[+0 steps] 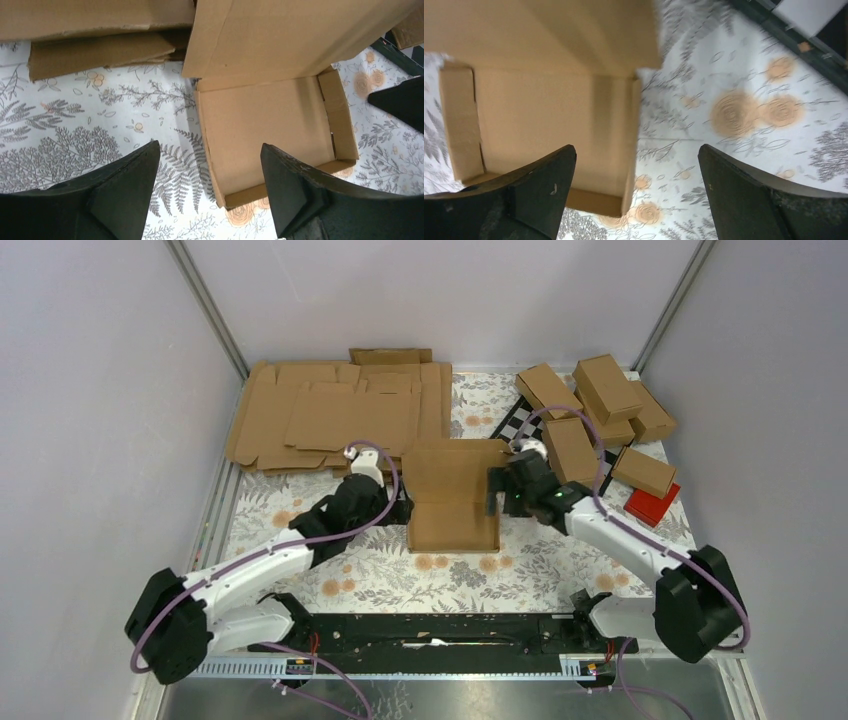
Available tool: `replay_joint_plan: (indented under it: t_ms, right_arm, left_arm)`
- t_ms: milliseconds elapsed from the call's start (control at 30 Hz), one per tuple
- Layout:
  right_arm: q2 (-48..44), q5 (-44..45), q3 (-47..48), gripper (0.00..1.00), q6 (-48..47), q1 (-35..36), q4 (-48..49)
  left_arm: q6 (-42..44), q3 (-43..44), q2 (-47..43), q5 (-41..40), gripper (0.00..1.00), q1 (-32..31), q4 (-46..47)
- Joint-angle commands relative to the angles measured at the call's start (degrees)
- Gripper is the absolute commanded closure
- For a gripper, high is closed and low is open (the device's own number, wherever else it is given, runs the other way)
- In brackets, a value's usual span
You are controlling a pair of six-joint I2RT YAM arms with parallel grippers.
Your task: Fold the paper box
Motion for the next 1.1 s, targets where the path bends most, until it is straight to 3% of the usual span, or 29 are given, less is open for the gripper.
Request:
replay_joint_plan:
  t_ms: [0,133,233,367,800,933,1067]
  right_arm:
    - [-5.0,-7.7,2.8,0.0,-4.4,-8.1,3.2]
    - [-2.7,-9.0,6.0,0.0,-6.4,-11.2,3.6]
    - [1.1,-10.9,8.5,0.0,-5.6,-12.8,4.8]
    - [4.8,-14.3,10.6,0.0,-6.3,-13.4,9.2]
    - [12.7,-18.4,15.9,0.01,-16.3,-13.8,9.8]
    - [13.1,-19.8,16.6,0.12,-16.2,-13.8,8.9]
    - [11.8,-19.1,15.9,0.33,-15.0,-13.8,8.5]
  left_arm:
    - [2.5,5.6,3.6,-2.6,0.22,0.2,4.8]
    - [3.9,8.0,6.5,-0.1,0.26,4.0,6.0]
    - [6.2,8.8,7.9,6.5,0.24,7.1,9.8]
    - [7.9,9.9,11.1,9.5,0.23,8.1,13.1]
    - [10.1,16.2,19.4,9.9,0.25,10.3,13.6]
    - [10.4,18.4,21.5,9.9,0.33,10.3,11.7]
    - [10.4,18.4,22.1,10.9,0.45,10.3,12.3]
